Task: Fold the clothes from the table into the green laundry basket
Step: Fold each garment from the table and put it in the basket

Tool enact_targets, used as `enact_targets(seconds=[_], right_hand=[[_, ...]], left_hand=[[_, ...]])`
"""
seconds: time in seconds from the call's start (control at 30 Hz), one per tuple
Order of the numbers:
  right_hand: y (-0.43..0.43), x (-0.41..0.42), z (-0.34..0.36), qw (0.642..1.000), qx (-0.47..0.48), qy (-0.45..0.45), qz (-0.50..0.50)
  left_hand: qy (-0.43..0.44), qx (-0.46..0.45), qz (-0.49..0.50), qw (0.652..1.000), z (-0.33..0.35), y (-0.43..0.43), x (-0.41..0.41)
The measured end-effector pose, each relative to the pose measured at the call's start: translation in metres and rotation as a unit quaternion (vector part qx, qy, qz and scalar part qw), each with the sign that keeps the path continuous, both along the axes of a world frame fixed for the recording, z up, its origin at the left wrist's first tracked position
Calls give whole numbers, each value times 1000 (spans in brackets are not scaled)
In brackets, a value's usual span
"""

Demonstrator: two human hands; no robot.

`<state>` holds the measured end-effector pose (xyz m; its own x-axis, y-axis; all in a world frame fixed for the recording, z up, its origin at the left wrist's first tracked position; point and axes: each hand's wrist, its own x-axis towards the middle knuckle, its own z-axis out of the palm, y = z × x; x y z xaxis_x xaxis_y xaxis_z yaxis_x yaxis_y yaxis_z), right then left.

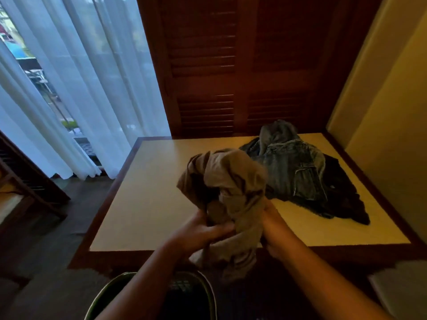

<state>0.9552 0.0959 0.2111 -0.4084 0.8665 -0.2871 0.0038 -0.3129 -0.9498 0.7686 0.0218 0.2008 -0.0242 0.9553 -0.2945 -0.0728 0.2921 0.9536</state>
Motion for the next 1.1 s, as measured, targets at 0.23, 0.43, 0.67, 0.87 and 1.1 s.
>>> enact_targets(seconds=[0.23,0.43,0.67,0.87,1.1], right_hand=[[14,8,20,991,117,-52,-36],[79,50,26,994,67,-73,-41],[183,90,7,982,37,-134,-124],[255,96,-34,919,111,-378,-27],[306,80,-46,870,135,-472,-36]], left_hand=[[-116,78,47,989,2,23,30],[-118,67,63,989,5,72,39],[-54,63,168,982,-2,155,42],[-31,56,322,945,-31,205,46],[44,30,384,922,-64,207,49]])
